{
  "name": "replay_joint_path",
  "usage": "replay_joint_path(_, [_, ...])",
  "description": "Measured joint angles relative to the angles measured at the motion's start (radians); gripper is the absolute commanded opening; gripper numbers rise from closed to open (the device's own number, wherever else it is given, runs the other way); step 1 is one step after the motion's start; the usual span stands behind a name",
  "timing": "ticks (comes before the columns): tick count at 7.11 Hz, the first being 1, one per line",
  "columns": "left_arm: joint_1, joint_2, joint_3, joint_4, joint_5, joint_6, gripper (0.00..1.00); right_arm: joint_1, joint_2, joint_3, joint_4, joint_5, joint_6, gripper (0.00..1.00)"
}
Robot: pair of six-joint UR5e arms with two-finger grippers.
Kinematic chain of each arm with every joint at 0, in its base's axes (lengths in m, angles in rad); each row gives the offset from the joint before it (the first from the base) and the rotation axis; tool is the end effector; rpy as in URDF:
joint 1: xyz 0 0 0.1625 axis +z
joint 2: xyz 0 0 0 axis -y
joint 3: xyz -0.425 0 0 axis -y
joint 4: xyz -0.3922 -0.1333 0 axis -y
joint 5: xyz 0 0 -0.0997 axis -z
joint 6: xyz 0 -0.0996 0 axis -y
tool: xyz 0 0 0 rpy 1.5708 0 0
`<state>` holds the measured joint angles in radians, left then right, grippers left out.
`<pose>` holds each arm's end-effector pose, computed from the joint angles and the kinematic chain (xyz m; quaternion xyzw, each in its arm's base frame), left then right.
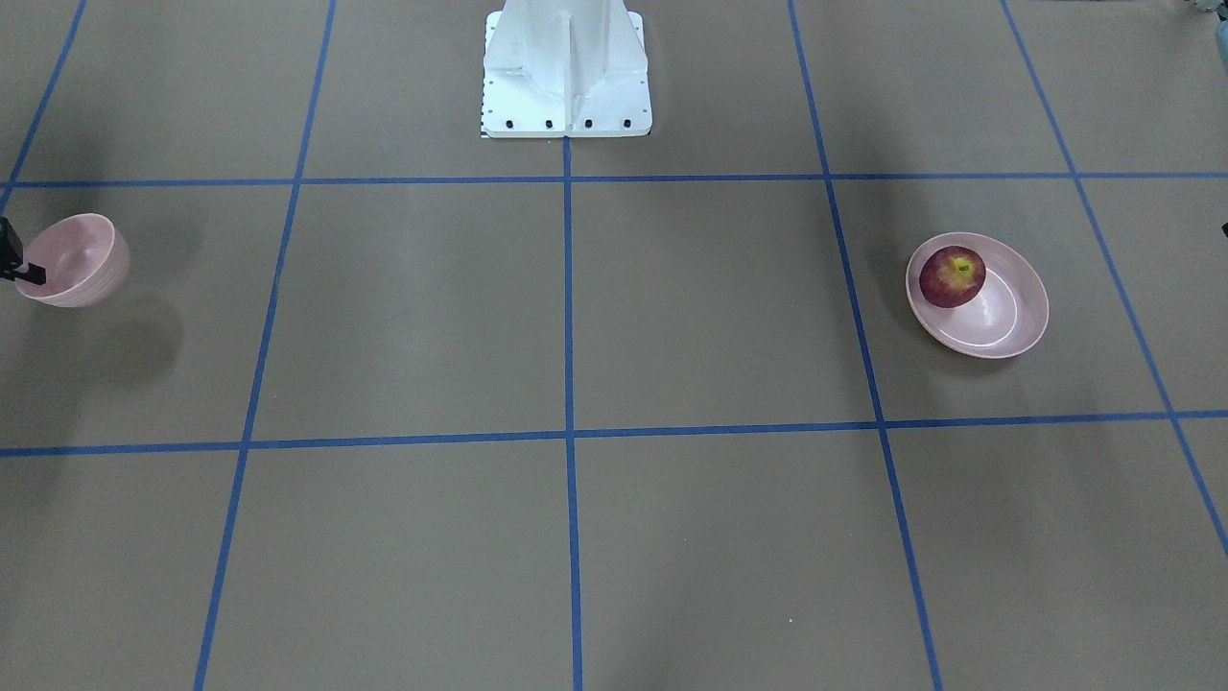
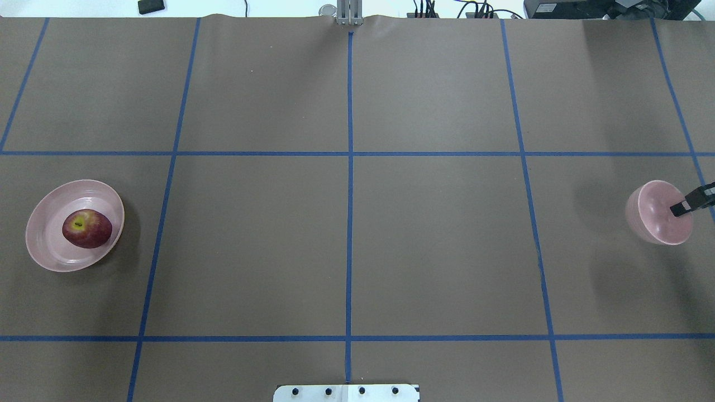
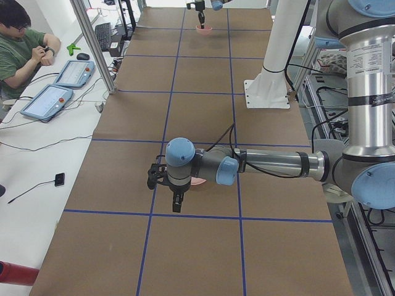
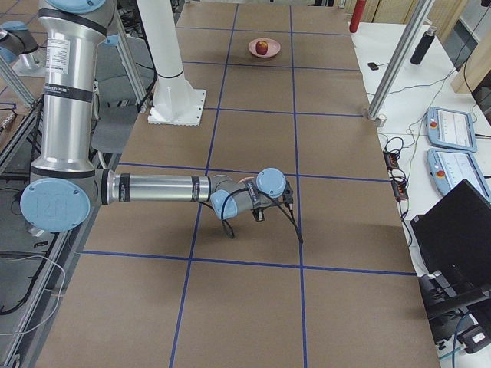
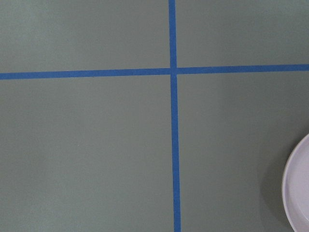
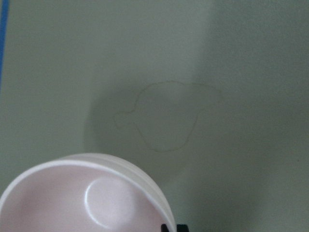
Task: Move apple from plate to bowl
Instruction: 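Lower the right gripper to the pink bowl rim and grasp it, then slide the pink bowl to center with right gripper while left reaches the apple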
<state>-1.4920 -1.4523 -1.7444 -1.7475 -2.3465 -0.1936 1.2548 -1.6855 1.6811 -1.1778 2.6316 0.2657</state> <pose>-0.0276 -0.4583 0.6092 0.0551 0.3867 -0.0091 0.9205 -0.0971 -0.4462 0.5937 0.0172 -0.5233 -0.1189 0.8436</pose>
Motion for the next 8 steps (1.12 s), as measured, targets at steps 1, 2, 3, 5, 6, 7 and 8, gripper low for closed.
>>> replay_joint_path(1, [0.031,-0.022,-0.023,0.003,0.001,-0.106,0.99,0.026,0.032,0.038,-0.005,0.015,0.080,0.00])
replay_joint_path(2, [0.091,-0.033,-0.061,0.002,0.006,-0.204,0.99,0.036,0.076,0.055,-0.008,0.020,0.186,0.00])
replay_joint_path(3, [0.166,-0.043,-0.094,-0.001,0.012,-0.311,0.99,0.039,0.119,0.066,-0.008,0.020,0.284,0.00])
replay_joint_path(5, [0.338,-0.056,-0.159,-0.011,0.080,-0.521,0.98,0.021,0.183,0.079,-0.009,0.008,0.412,0.00])
replay_joint_path(6, [0.423,-0.058,-0.175,-0.040,0.130,-0.623,0.98,-0.004,0.217,0.081,-0.009,-0.013,0.469,0.00])
replay_joint_path(7, [0.495,-0.059,-0.179,-0.079,0.178,-0.713,0.98,-0.033,0.258,0.081,-0.009,-0.032,0.544,0.00])
replay_joint_path(8, [0.551,-0.060,-0.179,-0.107,0.222,-0.772,0.98,-0.063,0.302,0.081,-0.010,-0.045,0.625,0.00])
